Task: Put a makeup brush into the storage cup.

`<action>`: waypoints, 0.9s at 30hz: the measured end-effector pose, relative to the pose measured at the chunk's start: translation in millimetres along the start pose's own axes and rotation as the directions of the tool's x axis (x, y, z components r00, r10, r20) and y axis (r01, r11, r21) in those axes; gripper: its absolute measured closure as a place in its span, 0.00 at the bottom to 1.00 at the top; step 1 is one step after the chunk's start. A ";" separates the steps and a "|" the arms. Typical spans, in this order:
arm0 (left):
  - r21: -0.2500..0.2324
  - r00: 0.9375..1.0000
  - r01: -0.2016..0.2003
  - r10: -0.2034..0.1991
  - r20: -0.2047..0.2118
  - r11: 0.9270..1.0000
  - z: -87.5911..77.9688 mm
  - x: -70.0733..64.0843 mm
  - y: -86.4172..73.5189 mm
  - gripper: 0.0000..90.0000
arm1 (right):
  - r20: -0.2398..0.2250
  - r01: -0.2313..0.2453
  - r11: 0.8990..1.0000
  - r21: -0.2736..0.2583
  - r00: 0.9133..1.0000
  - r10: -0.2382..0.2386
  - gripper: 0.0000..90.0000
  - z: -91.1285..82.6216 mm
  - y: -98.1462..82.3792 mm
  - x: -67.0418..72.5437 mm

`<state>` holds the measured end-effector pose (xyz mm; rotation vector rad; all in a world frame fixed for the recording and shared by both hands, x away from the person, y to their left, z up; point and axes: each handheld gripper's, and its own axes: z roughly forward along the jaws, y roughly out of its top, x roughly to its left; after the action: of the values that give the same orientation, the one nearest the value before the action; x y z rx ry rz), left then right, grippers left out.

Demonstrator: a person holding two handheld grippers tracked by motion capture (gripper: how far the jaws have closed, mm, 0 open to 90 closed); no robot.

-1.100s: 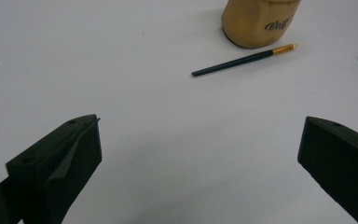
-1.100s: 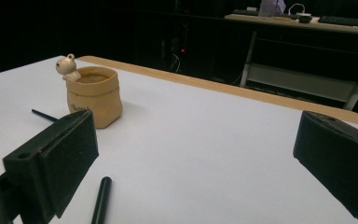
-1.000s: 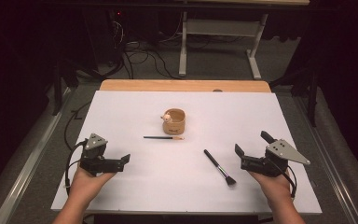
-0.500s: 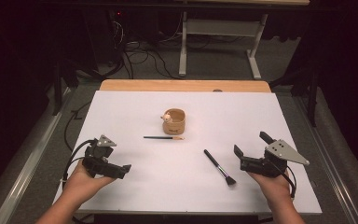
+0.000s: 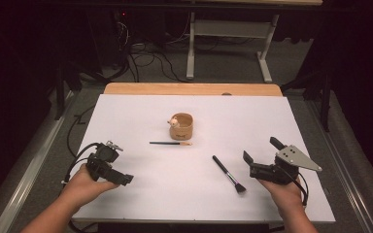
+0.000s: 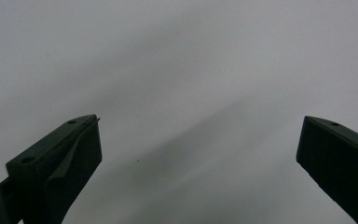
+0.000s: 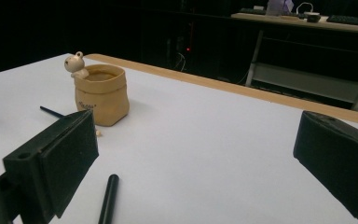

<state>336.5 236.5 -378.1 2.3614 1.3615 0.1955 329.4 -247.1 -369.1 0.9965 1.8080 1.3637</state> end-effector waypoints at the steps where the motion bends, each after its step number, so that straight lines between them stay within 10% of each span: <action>1: 0.008 1.000 0.000 0.000 0.005 1.000 0.3 0.7 0.4 0.00 | 0.002 0.005 1.000 0.002 1.000 -0.005 0.01 0.1 0.0 -0.1; 27: 0.127 0.995 -0.045 0.033 0.095 0.991 7.3 0.6 9.6 0.01 | -0.003 0.002 1.000 0.016 1.000 -0.002 0.01 2.5 -2.3 0.0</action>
<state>346.8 230.8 -380.8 2.4716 1.3210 0.0077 331.2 -246.3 -372.0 1.0011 1.8247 1.3517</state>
